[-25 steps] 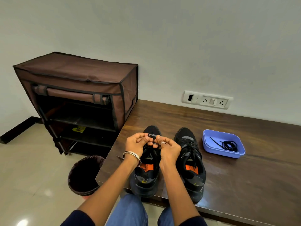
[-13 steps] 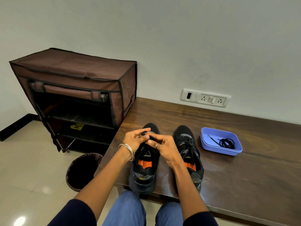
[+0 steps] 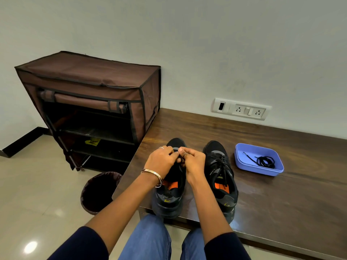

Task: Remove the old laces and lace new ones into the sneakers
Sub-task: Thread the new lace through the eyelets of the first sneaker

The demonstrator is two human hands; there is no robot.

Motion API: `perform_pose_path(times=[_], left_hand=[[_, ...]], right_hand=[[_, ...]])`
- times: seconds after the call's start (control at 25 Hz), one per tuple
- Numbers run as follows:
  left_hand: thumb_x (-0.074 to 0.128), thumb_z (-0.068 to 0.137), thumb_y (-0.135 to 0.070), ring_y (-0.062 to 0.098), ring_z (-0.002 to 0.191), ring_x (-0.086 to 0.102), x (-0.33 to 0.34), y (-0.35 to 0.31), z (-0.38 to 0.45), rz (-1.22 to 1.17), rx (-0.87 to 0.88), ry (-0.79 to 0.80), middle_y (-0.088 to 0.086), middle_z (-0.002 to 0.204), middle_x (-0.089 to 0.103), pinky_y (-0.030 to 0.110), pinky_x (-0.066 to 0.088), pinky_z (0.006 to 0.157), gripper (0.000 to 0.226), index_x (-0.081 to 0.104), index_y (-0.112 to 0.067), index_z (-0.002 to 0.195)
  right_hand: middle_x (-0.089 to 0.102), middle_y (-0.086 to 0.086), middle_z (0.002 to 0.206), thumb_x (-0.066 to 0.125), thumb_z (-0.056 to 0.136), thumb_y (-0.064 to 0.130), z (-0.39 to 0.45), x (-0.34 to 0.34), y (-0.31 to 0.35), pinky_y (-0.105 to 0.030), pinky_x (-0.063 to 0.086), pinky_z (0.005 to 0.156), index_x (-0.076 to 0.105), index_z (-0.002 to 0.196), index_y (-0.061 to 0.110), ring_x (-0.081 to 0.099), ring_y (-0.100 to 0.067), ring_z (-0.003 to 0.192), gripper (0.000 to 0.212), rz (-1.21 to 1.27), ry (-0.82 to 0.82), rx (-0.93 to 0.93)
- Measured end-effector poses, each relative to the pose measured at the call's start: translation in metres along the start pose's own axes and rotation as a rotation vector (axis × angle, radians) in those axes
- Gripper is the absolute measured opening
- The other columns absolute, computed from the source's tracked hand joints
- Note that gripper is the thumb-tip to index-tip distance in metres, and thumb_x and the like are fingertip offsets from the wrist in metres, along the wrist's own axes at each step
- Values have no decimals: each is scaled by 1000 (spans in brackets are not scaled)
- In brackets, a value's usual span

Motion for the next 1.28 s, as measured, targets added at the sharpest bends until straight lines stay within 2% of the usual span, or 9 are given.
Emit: perform_pose_path(times=[0.08, 0.16, 0.32, 0.48, 0.56, 0.64, 0.84, 1.04, 1.28], left_hand=[[48, 79, -16, 22, 53, 55, 5, -11, 1, 155, 140, 69, 6, 64, 57, 27, 44, 43, 24, 66, -9, 65], [45, 80, -19, 27, 59, 56, 13, -2, 7, 114, 91, 200, 11, 68, 56, 31, 48, 44, 28, 64, -5, 66], [52, 80, -35, 25, 72, 55, 49, 46, -6, -477, -533, 641, 11, 76, 59, 34, 41, 66, 35, 66, -3, 79], [51, 88, -15, 15, 50, 39, 67, 48, -38, -1041, -1114, 703, 2, 57, 45, 25, 33, 47, 26, 51, -12, 62], [48, 89, -13, 13, 49, 39, 68, 44, -45, -1126, -1257, 709, 3, 61, 47, 22, 32, 44, 25, 51, -12, 64], [46, 89, -12, 11, 47, 39, 69, 42, -48, -1244, -1348, 679, 1, 60, 48, 21, 32, 42, 24, 49, -13, 64], [44, 87, -15, 11, 41, 39, 70, 38, -57, -1404, -1471, 671, -1, 53, 45, 20, 35, 39, 24, 46, -14, 63], [49, 93, -20, 11, 43, 45, 69, 38, -54, -1418, -1459, 655, -1, 54, 49, 20, 38, 39, 22, 51, -13, 72], [53, 97, -31, 10, 50, 52, 55, 50, -42, -1243, -1287, 650, 3, 63, 54, 20, 42, 45, 29, 62, -10, 80]], right_hand=[[66, -11, 79, 67, 88, 4, 5, -4, 0, -26, 50, 57, 62, 111, 0, 58, -14, 57, 24, -62, -41, -5], [67, -9, 82, 65, 91, 9, 3, -4, 2, -25, 50, 57, 60, 115, 4, 59, -14, 59, 25, -64, 10, -15], [68, -11, 92, 59, 95, 11, -6, -8, 5, -22, 52, 60, 66, 109, 6, 64, -11, 64, 17, -85, 69, -62], [73, -4, 89, 62, 93, 17, -13, -5, 19, -22, 55, 70, 73, 92, 18, 70, -7, 68, 11, -374, 59, -242], [70, 2, 96, 62, 93, 18, -20, 2, 34, -9, 47, 70, 74, 97, 17, 65, 1, 74, 13, -590, 35, -387], [66, 2, 99, 63, 92, 18, -24, 6, 40, -14, 45, 77, 75, 100, 17, 60, -4, 86, 15, -710, 23, -473], [63, 5, 94, 69, 87, 22, -25, -7, 44, -31, 47, 84, 74, 88, 28, 58, -16, 94, 7, -760, -19, -545], [61, 10, 66, 86, 69, 24, -32, 3, 31, -20, 49, 61, 69, 81, 17, 52, 0, 56, 22, -709, 187, -447], [69, 1, 69, 73, 84, 28, -28, 9, 42, -35, 52, 68, 72, 80, 17, 64, -15, 68, 11, -899, 118, -598]])
Point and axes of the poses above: each hand's wrist, its own z-axis towards the middle knuckle, its own x-axis out of the palm, y = z × x, the point moved 9 cm from there along z, towards the middle knuckle
